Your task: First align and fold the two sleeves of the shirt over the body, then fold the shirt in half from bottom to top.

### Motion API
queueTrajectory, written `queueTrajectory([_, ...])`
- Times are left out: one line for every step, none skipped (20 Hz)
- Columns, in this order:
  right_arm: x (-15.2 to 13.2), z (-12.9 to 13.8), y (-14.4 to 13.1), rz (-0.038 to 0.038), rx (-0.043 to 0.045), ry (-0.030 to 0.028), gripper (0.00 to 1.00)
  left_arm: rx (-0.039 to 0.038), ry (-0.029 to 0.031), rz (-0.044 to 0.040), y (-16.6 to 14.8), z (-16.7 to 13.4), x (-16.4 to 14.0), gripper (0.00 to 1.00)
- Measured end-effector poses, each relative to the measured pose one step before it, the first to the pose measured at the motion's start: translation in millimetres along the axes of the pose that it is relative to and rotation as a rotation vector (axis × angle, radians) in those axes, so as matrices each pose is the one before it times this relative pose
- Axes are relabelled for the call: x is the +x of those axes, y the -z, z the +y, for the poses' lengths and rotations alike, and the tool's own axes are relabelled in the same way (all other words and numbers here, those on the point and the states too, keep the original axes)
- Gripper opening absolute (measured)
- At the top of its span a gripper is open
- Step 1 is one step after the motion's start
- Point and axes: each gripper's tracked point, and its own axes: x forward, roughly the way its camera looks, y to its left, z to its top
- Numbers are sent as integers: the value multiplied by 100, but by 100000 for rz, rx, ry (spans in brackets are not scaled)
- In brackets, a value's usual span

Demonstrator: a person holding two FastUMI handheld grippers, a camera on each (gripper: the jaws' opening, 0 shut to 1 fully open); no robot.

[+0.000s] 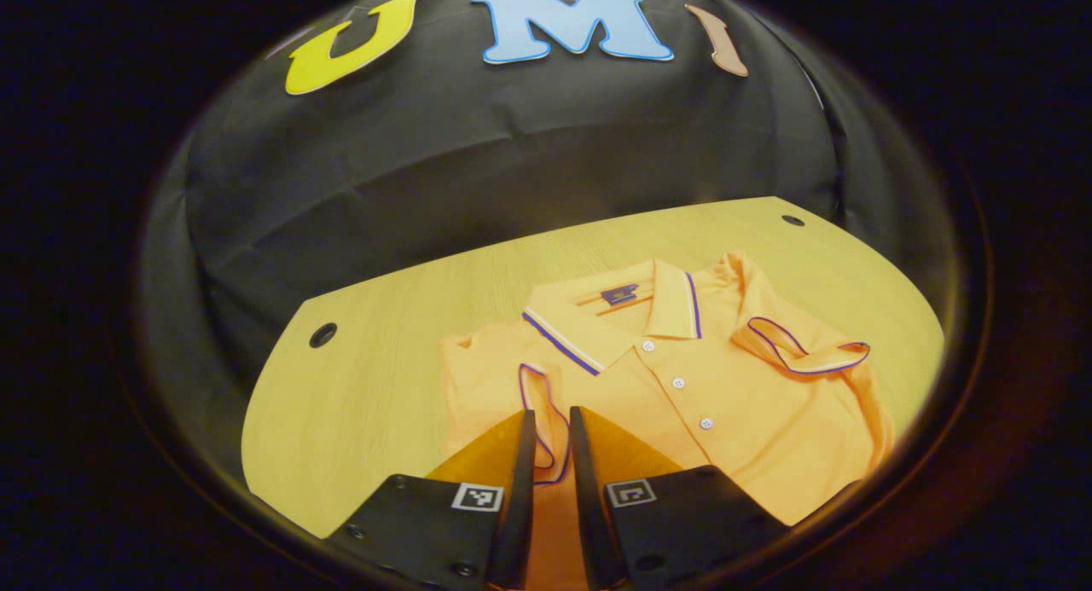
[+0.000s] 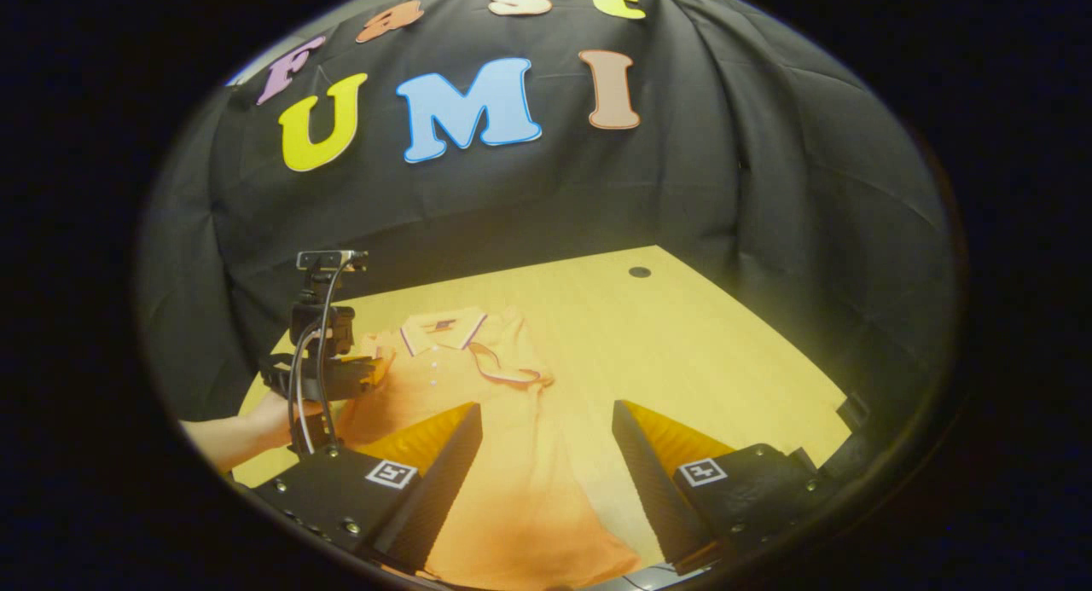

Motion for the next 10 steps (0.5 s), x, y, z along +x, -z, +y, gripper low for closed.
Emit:
queueTrajectory([7,23,477,627,-461,-378,95,177,1272,-206,-43,-337,-508,45])
queueTrajectory([-128,-65,245,501,-454,-400,95,354,748,14,79,-344,-683,60])
queueTrajectory([-53,0,456,494,-419,-454,95,545,385,-317,14,-145,-785,65])
queueTrajectory([-72,-16,273,531,-391,-688,95,-348,1612,-369,-45,-607,-951,79])
queueTrajectory([15,38,494,705,-336,-871,95,-724,792,-509,4,-352,-1093,85])
queueTrajectory([-26,146,465,890,-218,-1581,95,-944,1146,-227,227,-453,-1092,94])
queueTrajectory([58,362,634,962,-97,-2237,95,-1297,999,344,400,-523,-1133,98])
queueTrajectory([-38,245,595,1107,-118,-2049,95,-1542,943,634,597,-534,-1199,99])
queueTrajectory([-68,-21,551,426,-173,-970,95,-1622,580,484,683,-427,-1210,99])
queueTrajectory([-91,6,484,407,-574,-1072,95,-1538,506,556,780,-353,-1201,100])
